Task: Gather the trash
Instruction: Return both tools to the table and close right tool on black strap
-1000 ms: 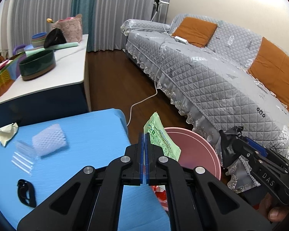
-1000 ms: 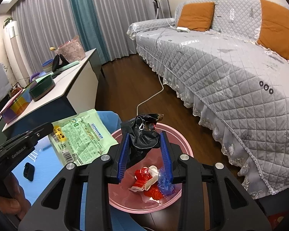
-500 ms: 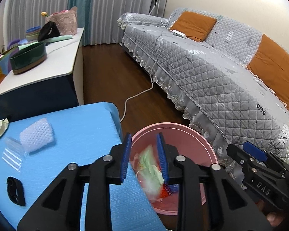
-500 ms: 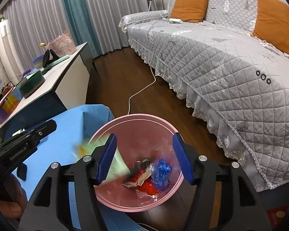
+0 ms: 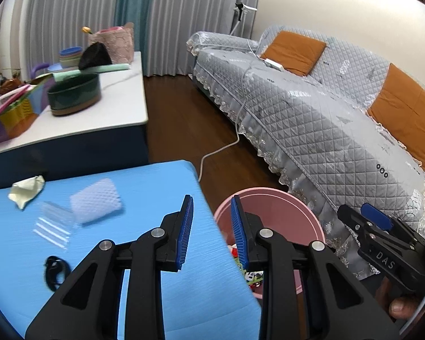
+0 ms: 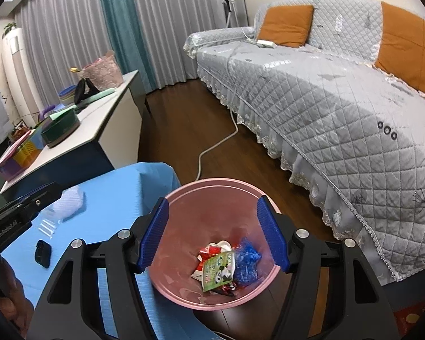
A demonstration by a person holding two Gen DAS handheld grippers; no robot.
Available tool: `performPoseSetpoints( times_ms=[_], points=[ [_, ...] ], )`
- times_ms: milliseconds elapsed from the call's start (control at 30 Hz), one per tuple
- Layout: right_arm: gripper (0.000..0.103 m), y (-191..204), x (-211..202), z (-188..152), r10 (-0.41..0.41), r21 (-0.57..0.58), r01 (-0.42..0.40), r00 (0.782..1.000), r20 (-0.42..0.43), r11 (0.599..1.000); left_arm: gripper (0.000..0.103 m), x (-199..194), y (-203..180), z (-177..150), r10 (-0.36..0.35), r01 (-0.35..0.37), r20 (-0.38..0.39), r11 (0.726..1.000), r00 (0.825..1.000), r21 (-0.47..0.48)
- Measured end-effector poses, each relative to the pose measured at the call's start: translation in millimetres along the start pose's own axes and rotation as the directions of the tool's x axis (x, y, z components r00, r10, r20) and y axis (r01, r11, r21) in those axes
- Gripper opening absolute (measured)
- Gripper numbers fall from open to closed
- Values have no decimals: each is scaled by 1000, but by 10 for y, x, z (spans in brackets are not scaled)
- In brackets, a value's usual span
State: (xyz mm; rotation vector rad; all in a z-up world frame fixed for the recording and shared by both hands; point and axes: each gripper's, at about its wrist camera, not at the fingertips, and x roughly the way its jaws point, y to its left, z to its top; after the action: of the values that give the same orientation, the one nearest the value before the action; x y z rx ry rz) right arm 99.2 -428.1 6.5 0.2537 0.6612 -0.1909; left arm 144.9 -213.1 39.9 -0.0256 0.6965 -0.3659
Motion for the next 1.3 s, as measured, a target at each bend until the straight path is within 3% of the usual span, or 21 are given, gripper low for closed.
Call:
performPoseSetpoints(
  times_ms=[400, 700, 967, 1300],
  points=[
    [63, 598, -182, -91, 98, -42, -96, 995, 33, 994, 28, -677, 767, -116, 71, -67, 64, 996, 995, -64],
    [53, 1146, -147, -168, 189, -60, -187, 982, 26, 980, 28, -1006, 1585, -187, 156, -142, 88, 980, 984, -142],
    [52, 1800, 52, -396, 286, -122, -291, 957, -52, 949, 28, -1073, 2267, -321, 236, -214, 74, 950, 969, -226],
    [56, 2605, 362, -826, 355, -232, -392, 917, -183, 890, 32, -901, 2600, -545, 304, -288, 25, 923, 952, -257]
  ],
)
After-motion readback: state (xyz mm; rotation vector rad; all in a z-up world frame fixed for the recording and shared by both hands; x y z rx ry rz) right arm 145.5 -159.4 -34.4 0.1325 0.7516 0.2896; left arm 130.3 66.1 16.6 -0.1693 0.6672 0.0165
